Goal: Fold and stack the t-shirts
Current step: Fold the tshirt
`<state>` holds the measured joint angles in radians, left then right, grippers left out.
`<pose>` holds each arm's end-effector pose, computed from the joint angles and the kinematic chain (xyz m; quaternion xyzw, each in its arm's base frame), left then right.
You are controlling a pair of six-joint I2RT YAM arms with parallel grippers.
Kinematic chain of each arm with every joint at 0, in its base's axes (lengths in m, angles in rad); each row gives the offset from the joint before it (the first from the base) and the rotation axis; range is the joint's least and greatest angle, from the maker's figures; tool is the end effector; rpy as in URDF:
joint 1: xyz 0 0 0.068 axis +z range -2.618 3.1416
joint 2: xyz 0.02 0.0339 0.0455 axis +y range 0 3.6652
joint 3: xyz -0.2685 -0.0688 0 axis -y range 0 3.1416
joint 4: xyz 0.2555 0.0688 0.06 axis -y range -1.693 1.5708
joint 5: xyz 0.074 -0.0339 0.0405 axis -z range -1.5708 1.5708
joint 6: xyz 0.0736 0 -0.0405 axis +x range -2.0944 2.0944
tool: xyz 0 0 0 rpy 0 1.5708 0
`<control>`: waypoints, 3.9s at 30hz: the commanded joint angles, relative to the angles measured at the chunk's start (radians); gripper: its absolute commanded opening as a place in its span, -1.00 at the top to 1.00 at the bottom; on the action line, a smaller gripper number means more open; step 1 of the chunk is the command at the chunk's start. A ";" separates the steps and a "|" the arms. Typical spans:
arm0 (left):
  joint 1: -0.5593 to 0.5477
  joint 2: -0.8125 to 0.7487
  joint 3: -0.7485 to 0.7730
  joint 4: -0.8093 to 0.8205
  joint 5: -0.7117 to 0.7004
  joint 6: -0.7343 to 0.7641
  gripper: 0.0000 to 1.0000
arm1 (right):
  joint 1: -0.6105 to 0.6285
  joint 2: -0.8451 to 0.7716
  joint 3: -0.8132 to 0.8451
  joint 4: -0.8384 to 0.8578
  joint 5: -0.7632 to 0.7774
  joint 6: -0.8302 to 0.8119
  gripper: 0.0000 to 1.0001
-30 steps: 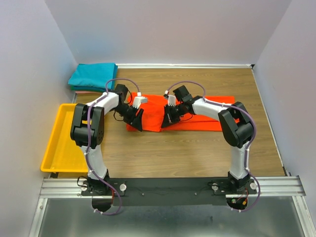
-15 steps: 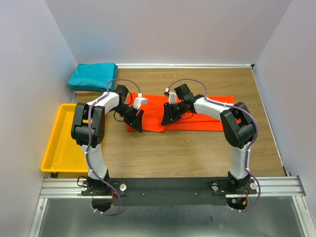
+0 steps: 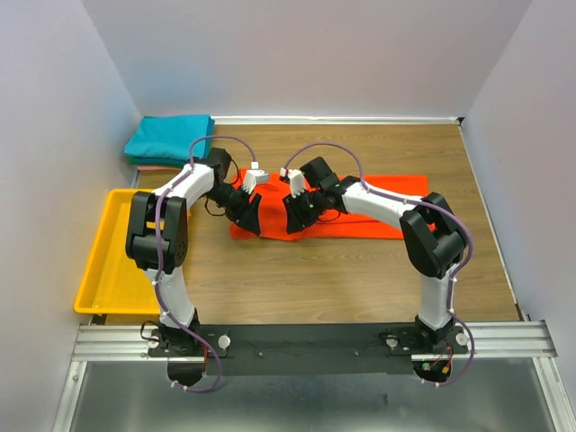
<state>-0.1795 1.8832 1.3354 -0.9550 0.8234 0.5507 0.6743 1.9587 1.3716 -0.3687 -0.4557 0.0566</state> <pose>0.3449 -0.1174 0.1634 0.3397 0.8507 -0.3873 0.1044 0.3300 0.3052 0.1560 -0.3474 0.8637 0.3064 0.1984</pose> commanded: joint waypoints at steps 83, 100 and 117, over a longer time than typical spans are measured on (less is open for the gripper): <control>0.114 0.016 0.102 -0.088 0.045 0.110 -0.14 | 0.156 -0.024 0.009 -0.045 0.336 -0.393 0.99; 0.114 -0.027 0.090 0.033 -0.017 0.049 -0.17 | 0.064 0.009 0.162 -0.045 0.290 -0.360 0.99; 0.083 0.016 -0.010 0.091 0.094 -0.121 -0.14 | 0.028 0.052 0.195 -0.044 0.276 -0.324 0.99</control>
<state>-0.0822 1.8977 1.3891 -0.8692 0.8425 0.4911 0.6983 1.9884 1.5379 -0.4057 -0.1787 -0.2871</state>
